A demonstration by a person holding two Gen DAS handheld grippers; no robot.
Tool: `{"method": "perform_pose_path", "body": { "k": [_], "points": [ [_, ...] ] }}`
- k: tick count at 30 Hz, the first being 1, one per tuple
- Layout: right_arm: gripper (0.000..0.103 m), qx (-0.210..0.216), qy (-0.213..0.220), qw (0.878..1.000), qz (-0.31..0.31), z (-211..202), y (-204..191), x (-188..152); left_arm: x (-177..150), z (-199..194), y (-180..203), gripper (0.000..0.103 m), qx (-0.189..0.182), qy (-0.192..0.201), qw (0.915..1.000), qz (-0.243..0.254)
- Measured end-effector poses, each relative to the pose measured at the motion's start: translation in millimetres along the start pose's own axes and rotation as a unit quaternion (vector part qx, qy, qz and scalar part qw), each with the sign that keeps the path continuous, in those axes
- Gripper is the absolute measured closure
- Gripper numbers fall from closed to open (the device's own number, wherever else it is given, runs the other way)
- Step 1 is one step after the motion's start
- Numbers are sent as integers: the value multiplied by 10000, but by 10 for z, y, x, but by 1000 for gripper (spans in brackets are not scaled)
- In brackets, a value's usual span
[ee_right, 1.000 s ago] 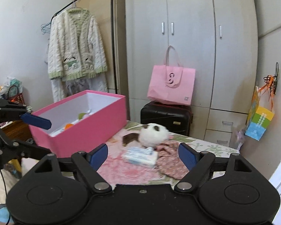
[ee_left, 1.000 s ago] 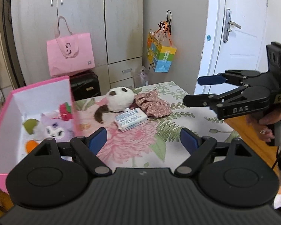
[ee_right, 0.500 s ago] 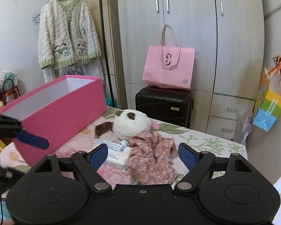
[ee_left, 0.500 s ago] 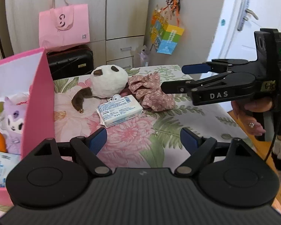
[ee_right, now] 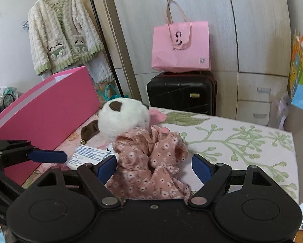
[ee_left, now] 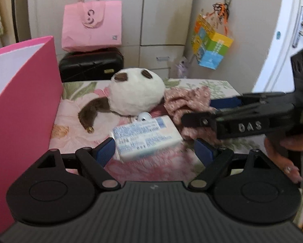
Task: Organize soft objects
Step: 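Grasp the small white wipes packet with left gripper while right gripper grasps the pink floral cloth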
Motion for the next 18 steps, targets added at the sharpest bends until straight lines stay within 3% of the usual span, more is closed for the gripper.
{"method": "perform_pose_path", "body": {
  "k": [2,4,7,11,18],
  "points": [
    [25,20,-45,10000,-77,28,12,-31,14,53,-1,18,111,58,9999,22],
    [46,-33,-16,9998,-196,39,38,-50,37,121,-1,14,139,80,9999,-59],
    [64,-160,87,9997,-182,31,131,-46,82,212,-1,14,290,106,9993,-211],
    [70,-131,112,9998,-121,3,176,-51,65,321,2,14,219,-34,9988,-436],
    [70,-267,182,9992,-241,14,165,-92,4,415,68,14,563,-92,9983,-147]
  ]
}}
Point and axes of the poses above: each gripper's, at about its wrist camera, not at the fingertips, and z roughly the way its jaws point, y to its right, x to its top, the point moved 5 cm from there along z, roughly the way its jaws point, and after that the axes turned 3 degrees about -x, right-handed, at the moved point
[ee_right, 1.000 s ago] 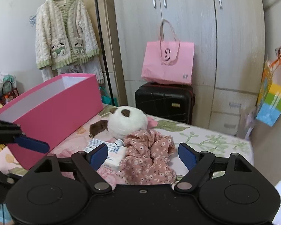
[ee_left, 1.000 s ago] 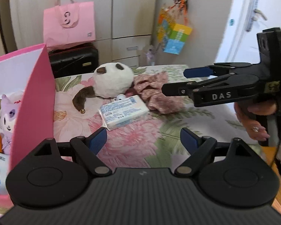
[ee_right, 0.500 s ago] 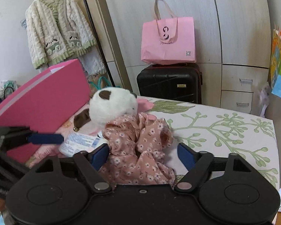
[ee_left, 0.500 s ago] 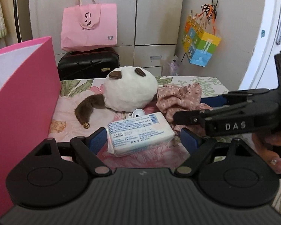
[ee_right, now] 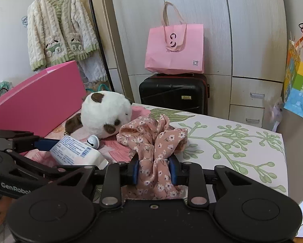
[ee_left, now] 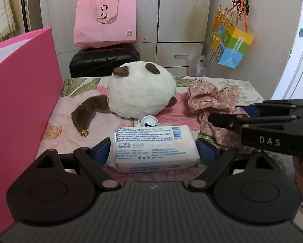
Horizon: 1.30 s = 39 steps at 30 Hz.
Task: Organize soft objects
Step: 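Grasp the small white wipes packet with left gripper while right gripper grasps the pink floral cloth, then lift the packet and cloth and carry both toward the pink box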
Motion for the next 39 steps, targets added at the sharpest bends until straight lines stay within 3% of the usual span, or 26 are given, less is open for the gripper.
{"method": "perform_pose_path", "body": {
  "k": [6,9,18,24,39],
  "points": [
    [73,-138,3,9998,-118,-30,-25,-12,-12,-28,34,22,35,-49,9999,143],
    [78,-210,-12,9996,-206,-80,-71,-28,-30,-60,24,24,21,-34,9999,131],
    [81,-587,16,9981,-193,-324,-235,-129,-113,-284,-25,24,-150,61,9998,-134],
    [81,-489,104,9987,-23,-510,-388,-246,-211,-495,-78,24,-432,100,9985,-335],
    [81,-515,219,9984,-68,-875,-894,-452,-484,-1029,-308,24,-677,188,9968,-377]
  ]
}}
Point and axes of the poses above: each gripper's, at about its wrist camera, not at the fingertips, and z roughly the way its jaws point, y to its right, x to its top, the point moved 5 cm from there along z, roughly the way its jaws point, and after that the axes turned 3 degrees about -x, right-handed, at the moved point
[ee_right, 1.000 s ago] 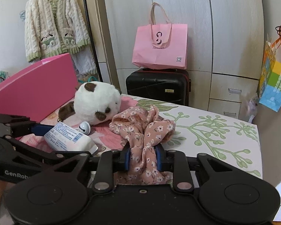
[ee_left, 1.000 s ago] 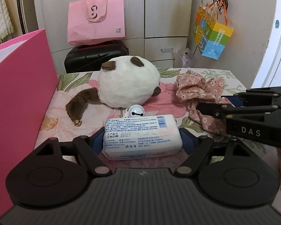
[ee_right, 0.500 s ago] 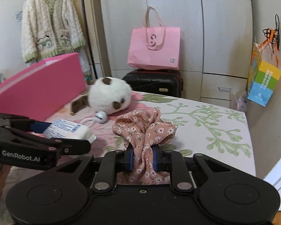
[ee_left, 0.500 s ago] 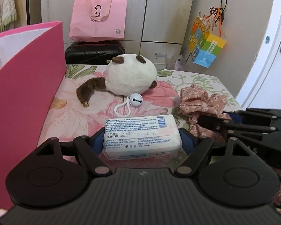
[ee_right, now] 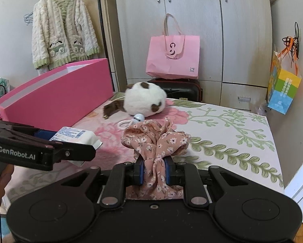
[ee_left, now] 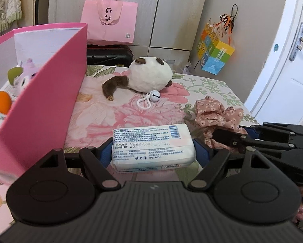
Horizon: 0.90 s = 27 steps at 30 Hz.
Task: Organize soft objects
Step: 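Lift the packet and cloth and carry both toward the pink box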
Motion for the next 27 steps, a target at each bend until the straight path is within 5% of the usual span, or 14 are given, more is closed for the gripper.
{"method": "perform_pose_path", "body": {
  "k": [10,15,27],
  "points": [
    [81,526,-380,9977,174,-344,-456,-270,-316,-496,-48,24,-461,-411,9967,522],
    [81,1005,-646,9920,397,-501,-702,-322,-464,-738,-255,24,-681,-643,9949,383],
    [80,2216,-930,9706,164,-693,-1508,-127,-483,-1405,-794,24,-472,-828,9952,216]
  ]
}}
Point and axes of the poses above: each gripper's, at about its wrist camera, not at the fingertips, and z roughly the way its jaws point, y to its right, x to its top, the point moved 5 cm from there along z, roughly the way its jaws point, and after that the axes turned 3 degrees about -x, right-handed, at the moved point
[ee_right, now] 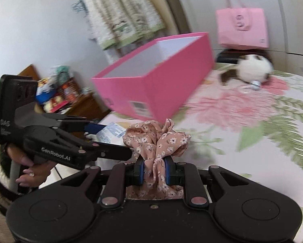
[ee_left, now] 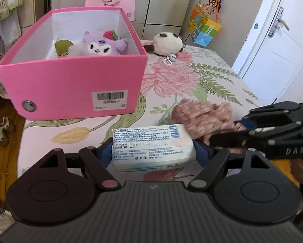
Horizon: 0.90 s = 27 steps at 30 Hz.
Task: Organize soft objects
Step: 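Lift the packet and cloth and carry both toward the pink box, then lower the wipes packet with left gripper while right gripper lowers the floral cloth into box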
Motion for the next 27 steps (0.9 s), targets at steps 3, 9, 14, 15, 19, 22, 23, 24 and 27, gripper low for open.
{"method": "perform_pose_path", "body": {
  "k": [3,9,14,15,19,22,23,24,27],
  "points": [
    [80,433,-148,9989,-79,46,-160,110,60,-141,-2,24,64,22,9999,115],
    [79,329,22,9963,-790,-25,-429,490,372,-446,-64,24,247,412,9982,346],
    [79,194,375,9912,-1257,-54,-550,936,728,-654,-171,24,487,915,9935,479],
    [79,173,444,9902,-1309,-35,-556,1023,807,-682,-218,24,544,1011,9922,484],
    [79,77,699,9865,-1479,131,-551,1366,1100,-688,-458,24,696,1239,9893,339],
    [79,101,777,9881,-1326,326,-459,1615,1328,-599,-682,24,800,1349,9875,149],
    [79,121,793,9890,-1243,385,-415,1689,1395,-558,-749,24,832,1384,9868,80],
    [79,131,805,9901,-1146,455,-358,1775,1474,-500,-816,24,873,1410,9861,38],
    [79,-48,871,9916,-960,668,-183,2002,1674,-301,-1025,24,997,1448,9843,-127]
  ]
}}
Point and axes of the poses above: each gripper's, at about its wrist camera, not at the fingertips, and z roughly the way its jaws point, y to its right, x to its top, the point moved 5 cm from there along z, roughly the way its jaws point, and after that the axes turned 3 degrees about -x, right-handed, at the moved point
